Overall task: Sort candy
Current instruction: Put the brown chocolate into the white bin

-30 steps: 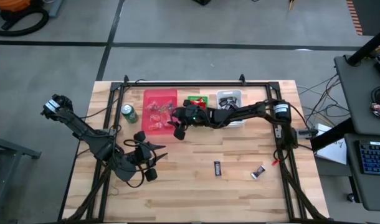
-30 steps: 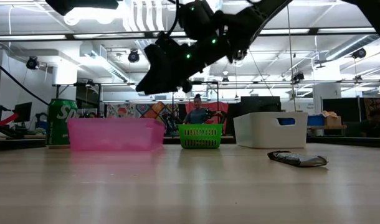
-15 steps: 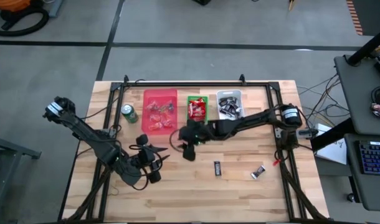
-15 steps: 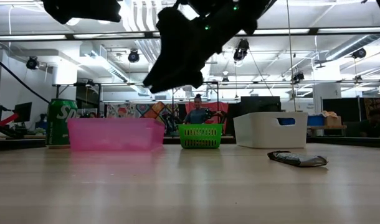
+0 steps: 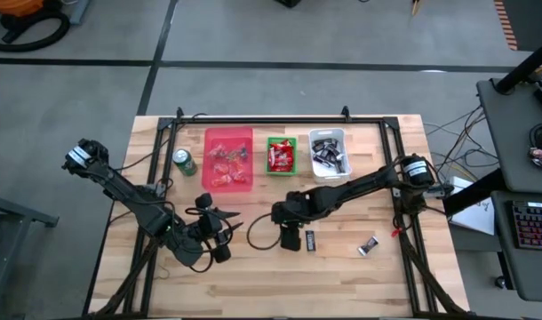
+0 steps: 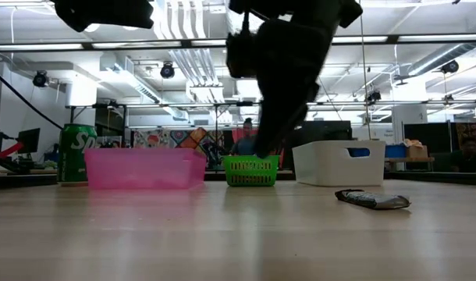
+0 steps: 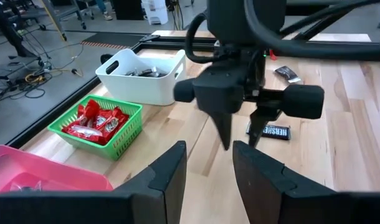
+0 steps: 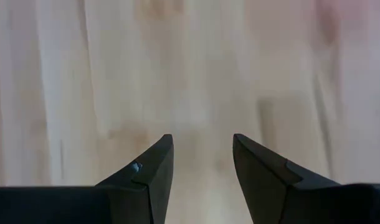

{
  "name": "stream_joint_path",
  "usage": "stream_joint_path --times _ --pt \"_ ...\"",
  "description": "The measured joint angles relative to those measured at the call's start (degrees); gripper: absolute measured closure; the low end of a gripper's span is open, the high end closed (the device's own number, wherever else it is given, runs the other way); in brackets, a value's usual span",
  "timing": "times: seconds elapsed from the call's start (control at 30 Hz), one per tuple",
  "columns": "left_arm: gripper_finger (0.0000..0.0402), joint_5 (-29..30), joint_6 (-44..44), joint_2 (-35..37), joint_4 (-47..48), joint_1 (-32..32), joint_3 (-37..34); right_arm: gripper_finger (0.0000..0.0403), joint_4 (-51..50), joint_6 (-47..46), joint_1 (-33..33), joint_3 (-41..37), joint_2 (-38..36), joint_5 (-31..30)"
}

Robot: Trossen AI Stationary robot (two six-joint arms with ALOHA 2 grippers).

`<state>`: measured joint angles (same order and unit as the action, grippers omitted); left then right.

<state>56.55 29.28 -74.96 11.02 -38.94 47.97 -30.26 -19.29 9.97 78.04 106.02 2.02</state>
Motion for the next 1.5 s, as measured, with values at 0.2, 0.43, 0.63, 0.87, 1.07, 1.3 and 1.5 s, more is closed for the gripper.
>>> stream_joint_path --times 0.2,0.43,0.63,0.87,1.07,1.3,1.5 --pt "0.0286 0.0 0.0 0.0 -0.1 0.0 0.0 0.025 -7.5 -3.8 1.2 0.0 -0.1 4.9" --pt "0.0286 0.0 0.0 0.0 -0.1 0.0 0.0 0.0246 -19.2 -9.4 2.6 0.0 -0.2 11.3" --pt "0.0286 0.0 -0.7 0.0 -0.3 0.0 0.0 0.025 -31.7 -13.8 5.1 0.0 -0.2 13.0" --pt "0.0286 0.0 -1.7 0.0 -0.4 0.0 0.0 0.0242 -40.4 -20.8 9.1 -0.3 -1.5 13.0" --pt "0.0286 0.0 -1.9 0.0 -0.3 0.0 0.0 0.0233 -41.0 -30.0 12.5 -2.9 -6.5 10.7" --pt "0.0286 0.0 -6.1 0.0 -0.5 0.0 0.0 0.0232 -40.8 -48.9 18.2 -9.2 -15.9 9.9" --pt "0.0286 0.0 -9.4 0.0 -0.8 0.0 0.0 0.0232 -33.3 -65.9 23.9 -18.2 -24.6 10.0"
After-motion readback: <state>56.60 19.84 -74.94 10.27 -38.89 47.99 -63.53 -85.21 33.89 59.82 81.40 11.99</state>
